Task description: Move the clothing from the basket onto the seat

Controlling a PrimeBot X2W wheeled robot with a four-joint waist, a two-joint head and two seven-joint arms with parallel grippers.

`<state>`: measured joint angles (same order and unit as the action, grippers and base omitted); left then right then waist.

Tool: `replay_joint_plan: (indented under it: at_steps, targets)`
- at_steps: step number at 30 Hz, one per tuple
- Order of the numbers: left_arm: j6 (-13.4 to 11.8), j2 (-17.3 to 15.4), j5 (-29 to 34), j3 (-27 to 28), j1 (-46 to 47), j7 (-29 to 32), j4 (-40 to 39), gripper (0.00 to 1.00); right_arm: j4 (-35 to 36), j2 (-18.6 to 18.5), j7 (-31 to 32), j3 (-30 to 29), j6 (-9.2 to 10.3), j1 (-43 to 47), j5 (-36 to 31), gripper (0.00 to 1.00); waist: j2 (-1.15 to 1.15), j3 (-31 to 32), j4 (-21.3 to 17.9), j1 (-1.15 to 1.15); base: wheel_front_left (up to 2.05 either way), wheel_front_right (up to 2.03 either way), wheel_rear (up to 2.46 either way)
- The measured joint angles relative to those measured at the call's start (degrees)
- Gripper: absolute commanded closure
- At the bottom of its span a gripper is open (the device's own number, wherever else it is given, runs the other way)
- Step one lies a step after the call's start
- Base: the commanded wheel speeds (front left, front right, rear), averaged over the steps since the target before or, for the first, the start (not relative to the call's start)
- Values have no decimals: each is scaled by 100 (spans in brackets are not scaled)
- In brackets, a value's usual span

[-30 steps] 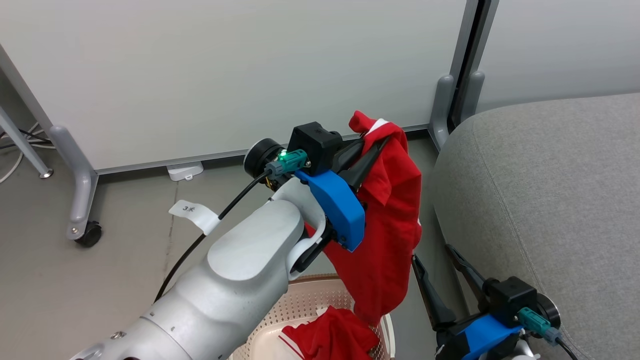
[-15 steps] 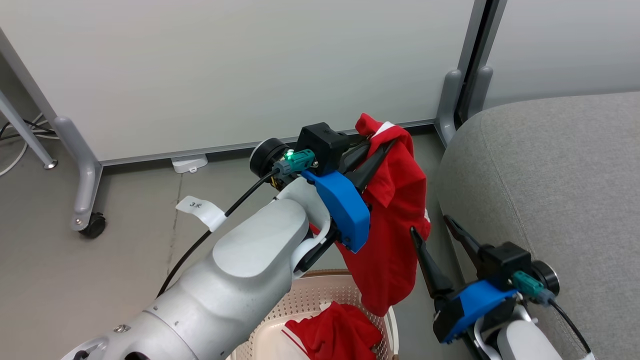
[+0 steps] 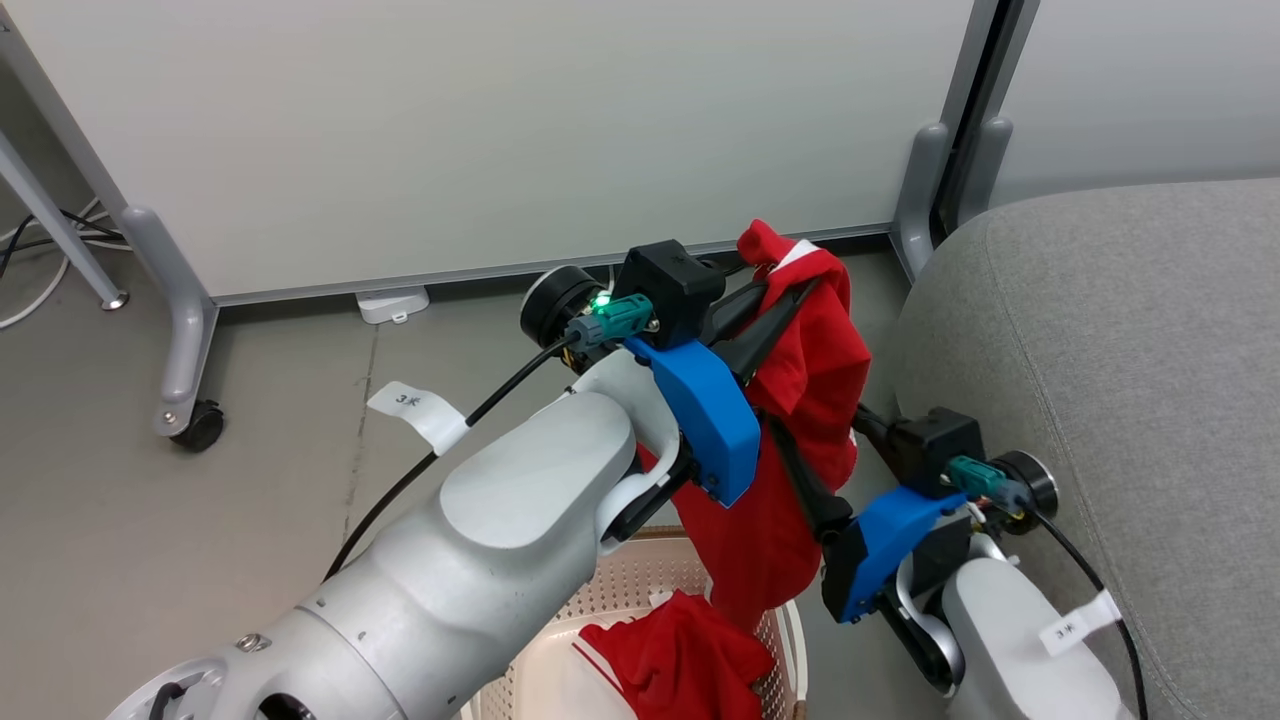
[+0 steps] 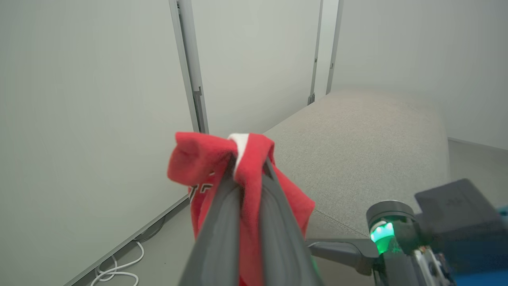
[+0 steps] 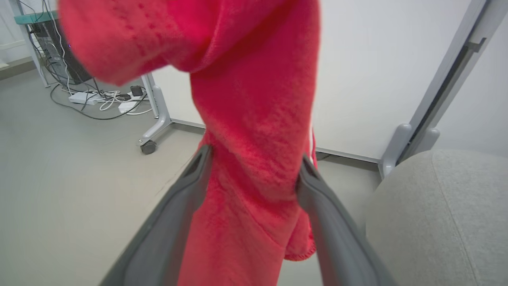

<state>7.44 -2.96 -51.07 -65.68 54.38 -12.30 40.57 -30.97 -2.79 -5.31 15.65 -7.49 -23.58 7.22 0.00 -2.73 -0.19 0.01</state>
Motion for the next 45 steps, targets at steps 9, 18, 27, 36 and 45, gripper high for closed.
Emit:
replay_joint_plan:
  at_steps: [9, 18, 27, 36, 45]
  targets:
    - [0, 2, -152, -183, 69, -45, -5, 100, -976, 0, -122, 622, 1, -598, 638, 33, 0, 16, 0, 0, 0, 0, 0]
    - [0, 3, -291, -309, 87, -92, 38, 100, -1501, 0, -501, 979, 1, -855, 971, 100, 0, 114, -33, 0, 0, 0, 0]
    - [0, 2, -347, -343, 88, -143, 133, 100, -1775, 0, -670, 1133, 1, -910, 1140, 100, 0, 195, -76, -1, 0, 0, 0]
    - [0, 3, -423, -376, 89, -167, 196, 76, -1937, 0, -757, 1209, 0, -974, 1205, 100, 0, 224, -117, 0, 0, 0, 0]
    - [-36, 7, -476, -379, 118, -199, 283, 0, -2049, 0, -817, 1257, 1, -1025, 1245, 100, 0, 229, -117, -1, 0, 0, 0]
